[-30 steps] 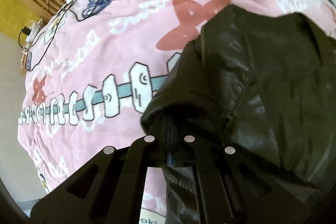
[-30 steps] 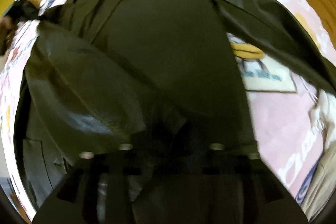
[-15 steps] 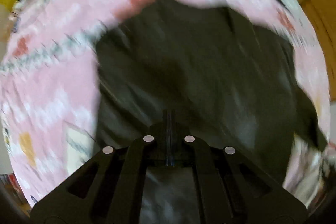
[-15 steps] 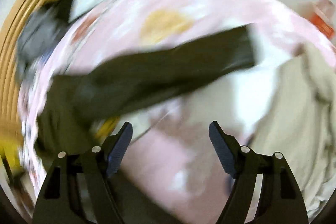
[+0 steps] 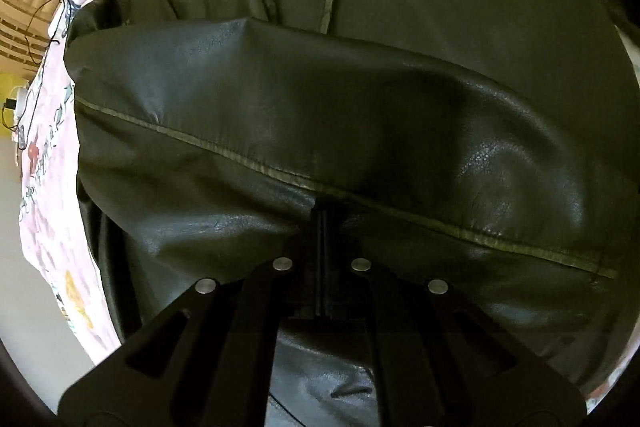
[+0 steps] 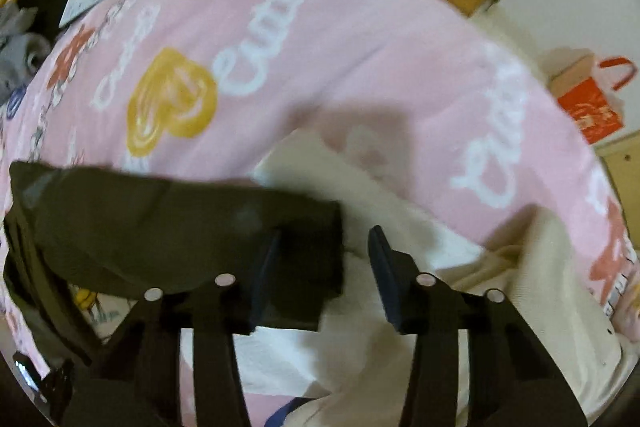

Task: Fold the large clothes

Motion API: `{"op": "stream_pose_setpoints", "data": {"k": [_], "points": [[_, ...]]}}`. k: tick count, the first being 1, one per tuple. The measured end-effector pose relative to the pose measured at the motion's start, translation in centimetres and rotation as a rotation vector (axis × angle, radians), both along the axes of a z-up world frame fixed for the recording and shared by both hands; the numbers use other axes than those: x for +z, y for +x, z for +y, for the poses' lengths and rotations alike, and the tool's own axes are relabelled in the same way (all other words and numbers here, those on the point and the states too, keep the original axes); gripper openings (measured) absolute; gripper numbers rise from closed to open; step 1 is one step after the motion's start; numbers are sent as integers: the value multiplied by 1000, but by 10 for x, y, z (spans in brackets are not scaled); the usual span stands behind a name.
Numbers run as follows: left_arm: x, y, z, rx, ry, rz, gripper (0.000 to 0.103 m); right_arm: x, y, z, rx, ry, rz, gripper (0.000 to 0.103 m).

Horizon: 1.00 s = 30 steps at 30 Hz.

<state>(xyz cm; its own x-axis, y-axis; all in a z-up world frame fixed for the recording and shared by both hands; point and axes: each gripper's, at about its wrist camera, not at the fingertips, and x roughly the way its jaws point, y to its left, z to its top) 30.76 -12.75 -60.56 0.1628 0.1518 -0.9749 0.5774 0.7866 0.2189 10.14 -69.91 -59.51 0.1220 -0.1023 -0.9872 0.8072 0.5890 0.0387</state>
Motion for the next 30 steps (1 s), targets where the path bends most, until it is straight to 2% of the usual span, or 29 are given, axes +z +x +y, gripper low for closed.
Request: {"op": "stream_pose_setpoints", "data": {"k": [1,2,3,4,5,8,10,13,16,19,20,22,23,27,30], "points": [[0,3,1,7,-4,11,1,0,2,3,8,2,-6,40],[0,5,2,16,-5,21,1,1,6,6,21,4,-17,32],[0,6,2,16,-3,25,1,3,9,9,31,6,-20,31],[0,7,3,7,2,25,1,6,10,12,34,-5,-19,24],[-1,6,1,-20,16,20,1,8,13,15,44,-11,-22,6],[-4,4,-5,-111,60,0,1,17,20,17,50,-15,-32,5],[-3,2,-5,-132,64,-3,1,37,28,20,67,-38,-65,4],[7,3,-3,-94,-8,21,1,68,43,24,75,-55,-115,3],[20,6,10,-22,-97,50,1,109,49,12,-13,-34,-212,3],[33,11,15,28,-171,62,1,148,42,-10,-155,59,-356,3],[33,15,19,48,-194,67,1,159,39,-20,-232,143,-426,3],[30,24,25,97,-225,94,1,171,36,-27,-319,254,-494,3],[26,30,30,133,-243,113,1,177,36,-24,-330,273,-506,3],[21,50,57,268,-319,168,1,229,63,30,-166,187,-526,3],[28,62,83,322,-363,163,1,267,88,93,-46,196,-624,3]]}}
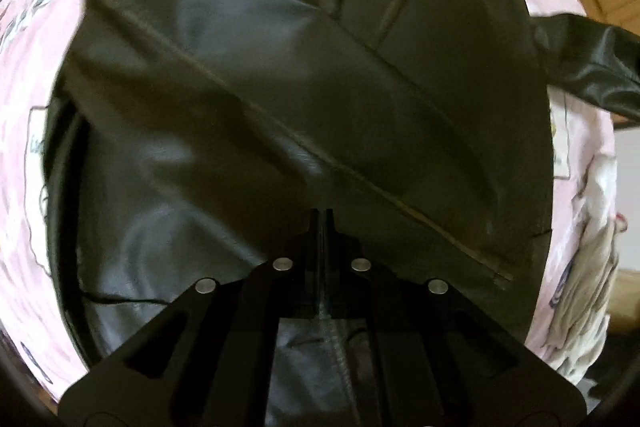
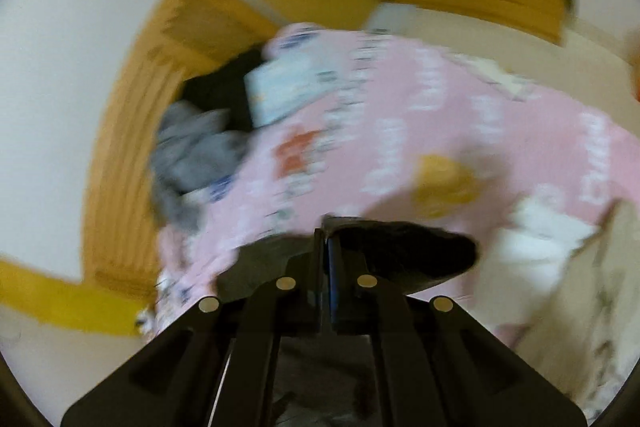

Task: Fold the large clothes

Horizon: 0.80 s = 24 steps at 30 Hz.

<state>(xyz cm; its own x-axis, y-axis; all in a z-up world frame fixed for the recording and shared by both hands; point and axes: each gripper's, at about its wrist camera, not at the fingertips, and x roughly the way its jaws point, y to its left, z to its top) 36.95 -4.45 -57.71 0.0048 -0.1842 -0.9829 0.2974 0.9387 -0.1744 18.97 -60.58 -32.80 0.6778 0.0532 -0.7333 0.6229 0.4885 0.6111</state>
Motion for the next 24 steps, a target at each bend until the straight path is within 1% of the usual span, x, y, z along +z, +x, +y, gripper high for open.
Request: {"op": "stream_pose_setpoints", "data": {"k": [2,3,5,6,7,9,10,11,12,13,16,20,22,24], "points": [[6,2,18,23,1,-11,1,22,26,59,107,-33,-66,3],[10,-13,25,37,0,-14,1,30,38,87,165,-57,-85,2],[17,-24,48,73,-14,-19,1,42,59,140,263,-108,-115,2],[23,-36,57,84,-15,-25,1,45,71,175,333,-128,-128,2],[24,-39,68,94,-14,-31,1,45,81,208,395,-137,-143,2],[28,-53,86,120,-18,-40,1,41,98,266,518,-153,-149,2],[28,-59,97,140,-23,-42,1,37,104,300,579,-173,-149,2],[29,-66,110,167,-29,-41,1,33,108,323,627,-188,-140,2],[28,-72,117,194,-33,-38,1,24,113,355,690,-203,-129,2],[27,-76,124,216,-39,-33,1,16,114,376,730,-208,-115,3],[22,-92,159,313,-61,-10,1,-15,113,458,908,-213,-59,3],[13,-113,208,435,-83,37,1,-58,96,530,1072,-242,37,3],[9,-120,225,458,-77,48,1,-83,82,557,1152,-256,88,3],[3,-127,241,475,-73,60,1,-102,69,576,1206,-279,127,3]]}}
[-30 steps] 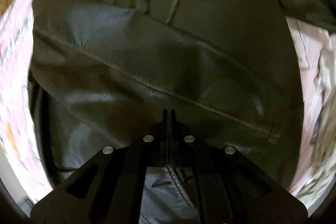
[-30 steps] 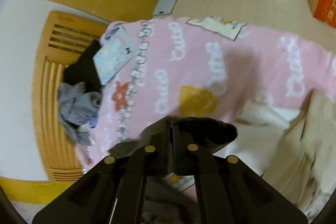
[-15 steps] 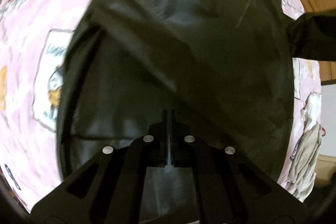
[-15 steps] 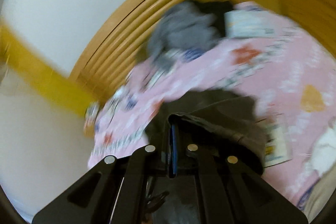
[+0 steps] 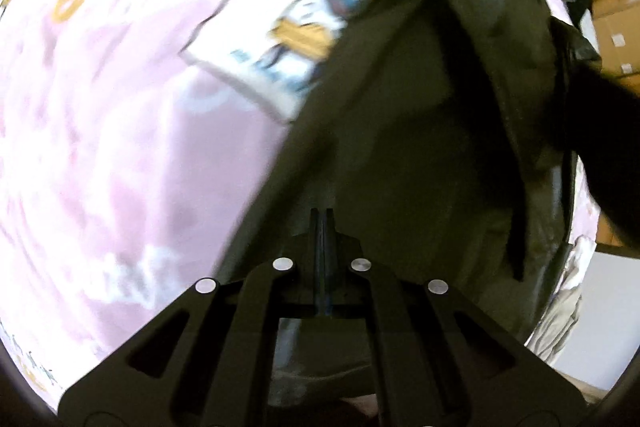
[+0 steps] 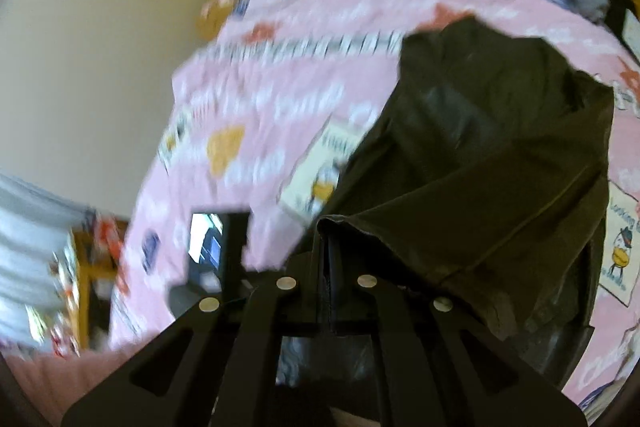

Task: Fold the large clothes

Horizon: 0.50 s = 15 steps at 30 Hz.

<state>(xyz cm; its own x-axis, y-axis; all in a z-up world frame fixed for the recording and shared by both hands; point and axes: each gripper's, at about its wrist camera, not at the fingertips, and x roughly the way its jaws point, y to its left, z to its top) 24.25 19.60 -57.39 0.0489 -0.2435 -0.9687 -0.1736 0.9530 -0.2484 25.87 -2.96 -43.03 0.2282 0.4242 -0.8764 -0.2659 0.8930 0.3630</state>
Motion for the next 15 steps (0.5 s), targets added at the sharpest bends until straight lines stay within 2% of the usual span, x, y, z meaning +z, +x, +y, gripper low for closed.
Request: {"op": "stream_pose_setpoints", "data": {"k": [4,8,10,12,14,15], "points": [[-8,-8,30,39,-9,17,1,-38,-26,29,81,-66,51,3],[-6,-2,40,42,-20,5,1,-78,-37,42,107,-143,71,3],[-2,3,40,29,-16,-15,1,-96,-36,45,119,-157,88,8],[6,9,38,20,-7,-38,1,-105,-34,45,122,-133,123,23],[18,18,37,25,-6,-67,1,-101,-33,41,107,-88,144,66],[25,23,36,32,-7,-84,1,-92,-32,36,87,-60,132,73]]}}
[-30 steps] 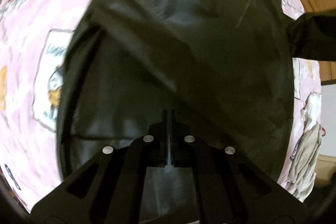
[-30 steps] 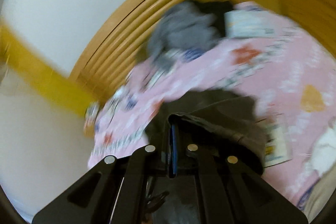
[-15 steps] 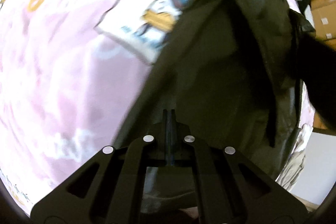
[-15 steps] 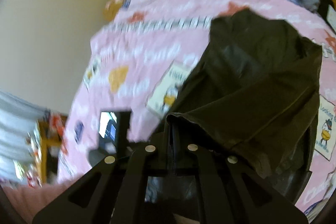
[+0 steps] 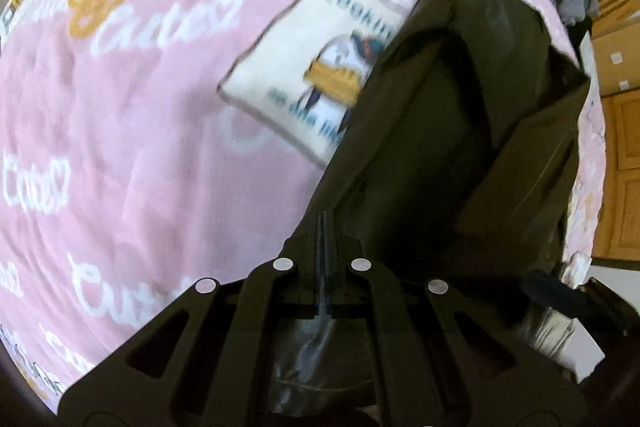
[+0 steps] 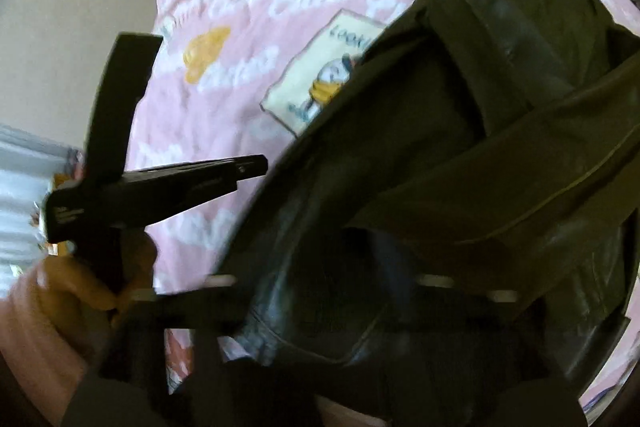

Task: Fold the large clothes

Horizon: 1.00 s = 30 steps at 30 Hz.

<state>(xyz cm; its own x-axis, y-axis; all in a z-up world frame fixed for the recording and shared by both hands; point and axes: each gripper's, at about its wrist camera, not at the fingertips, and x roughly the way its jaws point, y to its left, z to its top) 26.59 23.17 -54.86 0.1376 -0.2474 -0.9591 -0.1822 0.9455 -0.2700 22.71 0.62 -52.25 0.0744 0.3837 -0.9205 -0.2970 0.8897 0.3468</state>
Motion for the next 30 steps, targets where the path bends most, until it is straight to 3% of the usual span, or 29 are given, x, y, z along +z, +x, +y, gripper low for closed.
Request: {"op": "stream_pose_setpoints", "data": {"k": [4,5,7,9,11,12,14,16,18,20,23,26,30], "points": [[41,21,-5,32,15,-112,1,57,19,-43,-69,132,-63,76],[53,26,-9,33,9,-142,1,76,32,-67,-107,137,-120,76],[67,38,-25,9,-51,-173,1,98,59,-110,-191,73,-217,76],[66,48,-51,-64,-106,-159,1,106,111,-165,-289,-122,-292,69],[54,57,-92,-175,-155,-141,1,95,165,-205,-313,-309,-279,48],[45,59,-110,-217,-162,-124,1,87,189,-220,-309,-348,-259,44],[18,60,-149,-295,-224,-61,1,62,242,-250,-303,-468,-190,18],[-6,56,-175,-340,-236,-17,1,38,277,-268,-292,-540,-124,5],[-31,51,-197,-378,-218,27,1,12,305,-283,-298,-551,-38,3],[-58,46,-206,-381,-171,84,1,-17,320,-286,-290,-501,55,2],[-85,38,-199,-317,-159,135,1,-63,332,-287,-260,-480,192,2],[-93,28,-190,-264,-164,147,2,-102,345,-289,-287,-465,249,1],[-88,6,-189,-284,-104,114,4,-130,358,-300,-423,-364,272,1]]}}
